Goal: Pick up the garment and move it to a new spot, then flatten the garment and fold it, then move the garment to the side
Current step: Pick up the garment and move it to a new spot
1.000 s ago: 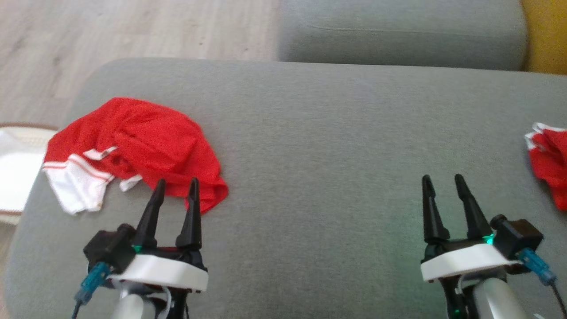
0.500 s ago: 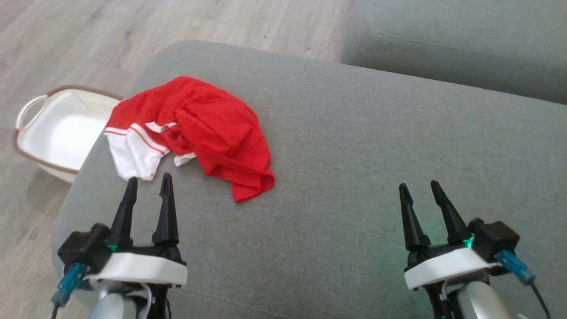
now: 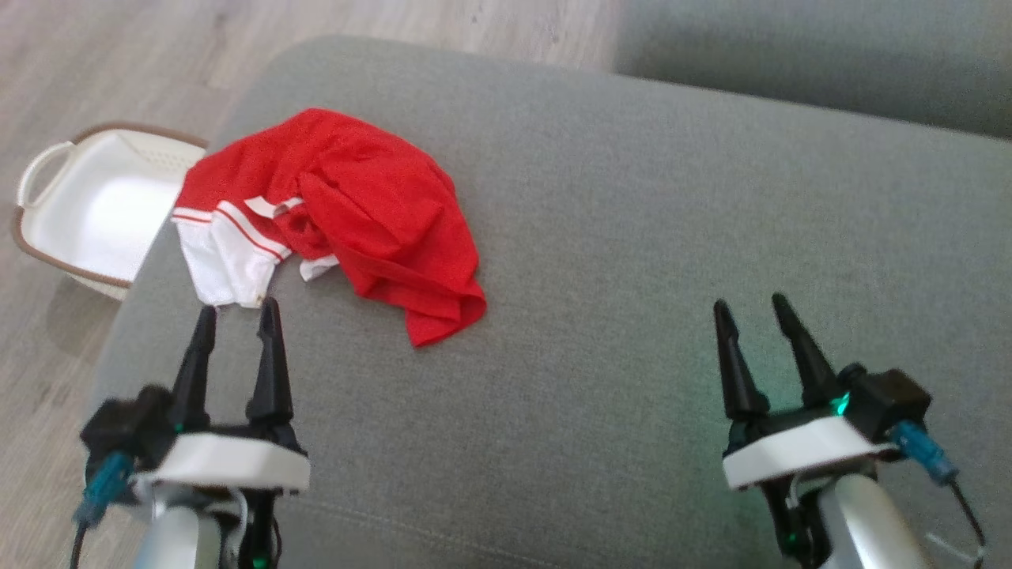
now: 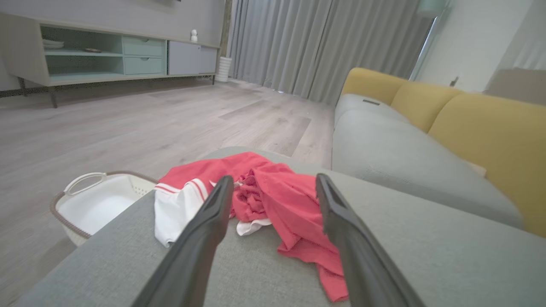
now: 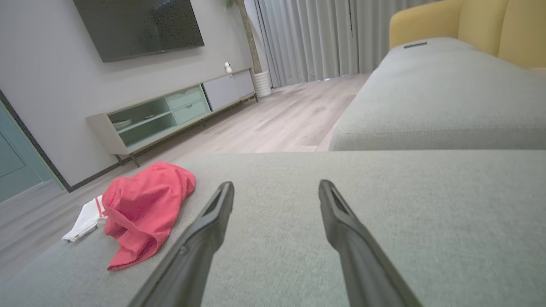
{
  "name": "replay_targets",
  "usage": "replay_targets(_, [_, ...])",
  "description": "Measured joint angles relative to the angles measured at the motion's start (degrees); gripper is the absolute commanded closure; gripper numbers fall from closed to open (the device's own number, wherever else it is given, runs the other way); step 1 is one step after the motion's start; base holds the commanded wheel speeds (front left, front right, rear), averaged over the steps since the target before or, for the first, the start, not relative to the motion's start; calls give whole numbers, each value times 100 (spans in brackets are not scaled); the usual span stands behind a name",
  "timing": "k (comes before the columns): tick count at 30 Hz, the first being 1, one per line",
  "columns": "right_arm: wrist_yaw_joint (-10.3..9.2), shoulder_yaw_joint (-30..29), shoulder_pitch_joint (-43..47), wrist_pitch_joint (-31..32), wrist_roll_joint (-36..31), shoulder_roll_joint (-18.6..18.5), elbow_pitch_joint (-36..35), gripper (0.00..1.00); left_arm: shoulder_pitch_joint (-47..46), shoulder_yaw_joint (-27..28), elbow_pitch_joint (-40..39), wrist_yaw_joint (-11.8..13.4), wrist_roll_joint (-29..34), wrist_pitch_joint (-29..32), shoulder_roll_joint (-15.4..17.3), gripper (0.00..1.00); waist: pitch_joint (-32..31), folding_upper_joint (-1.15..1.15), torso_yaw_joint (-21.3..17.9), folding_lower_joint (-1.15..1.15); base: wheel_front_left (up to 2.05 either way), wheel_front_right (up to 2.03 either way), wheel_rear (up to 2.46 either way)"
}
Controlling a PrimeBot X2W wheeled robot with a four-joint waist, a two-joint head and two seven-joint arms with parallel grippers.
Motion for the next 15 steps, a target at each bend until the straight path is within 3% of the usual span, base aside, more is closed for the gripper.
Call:
replay_targets(5, [0,-265,-176,46,-224,-3,-241,0,-693,157,783,-225,404,1,102,0,381,0,-136,0,0,0,0])
replay_targets(11, [0,-549,-280,258,-405,-66,-602,0,-1971,-15,2267,-399,622,24,653,0,885,0,-291,0,0,0,0])
replay_targets(15, [0,-630,-399,379,-453,-174,-851,0,-2846,-352,3152,-464,564,452,916,0,1190,0,-397,1,0,0,0])
